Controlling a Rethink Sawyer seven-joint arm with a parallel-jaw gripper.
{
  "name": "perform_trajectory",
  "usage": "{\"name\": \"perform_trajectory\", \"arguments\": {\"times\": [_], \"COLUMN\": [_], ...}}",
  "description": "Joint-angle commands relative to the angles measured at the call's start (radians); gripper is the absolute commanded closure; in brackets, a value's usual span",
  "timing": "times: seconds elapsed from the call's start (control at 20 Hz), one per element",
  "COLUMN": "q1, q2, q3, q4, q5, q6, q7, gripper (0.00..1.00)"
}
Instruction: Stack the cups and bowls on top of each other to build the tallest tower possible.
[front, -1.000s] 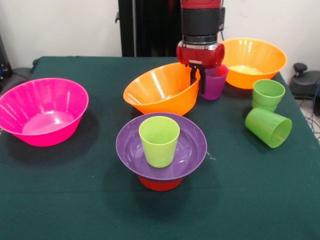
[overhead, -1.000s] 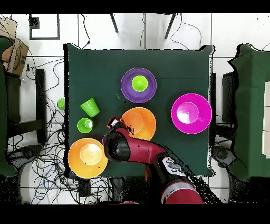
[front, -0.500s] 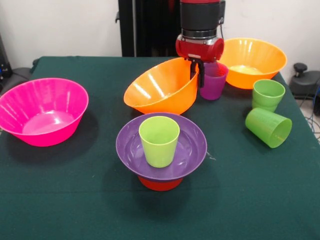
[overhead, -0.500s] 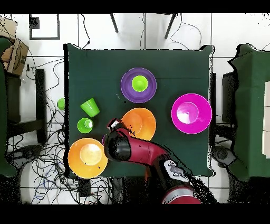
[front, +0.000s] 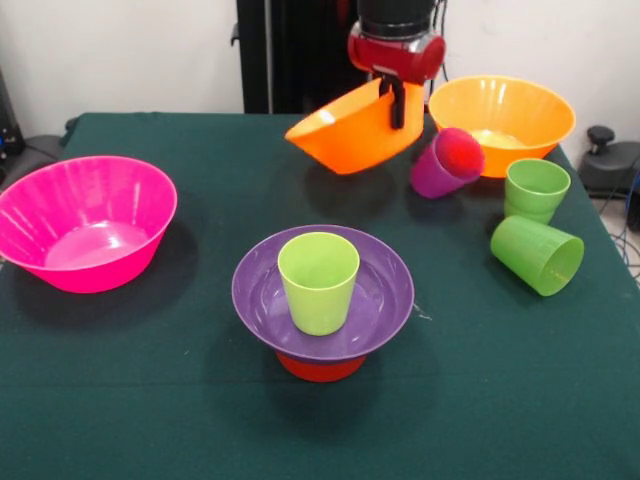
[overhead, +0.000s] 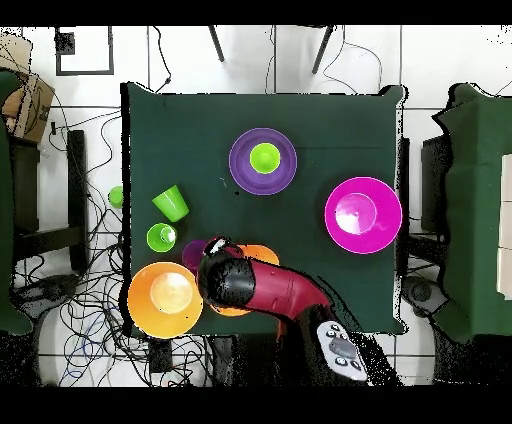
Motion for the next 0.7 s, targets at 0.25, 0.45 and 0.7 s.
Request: {"name": "perform_trajectory", "arguments": {"times": [0.25, 0.45, 0.7], "q1": [0.012, 0.036, 0.061], "q2": [-0.107, -0.102, -0.104], "q3": [-0.017, -0.038, -0.067], "q4": [-0.049, -0.092, -0.145], "q5": [0.051, 0.049, 0.036], "q6": [0.346, 0.395, 0.476], "q7": [0.117, 0.15, 0.167], "gripper": [1.0, 1.0, 1.0]}}
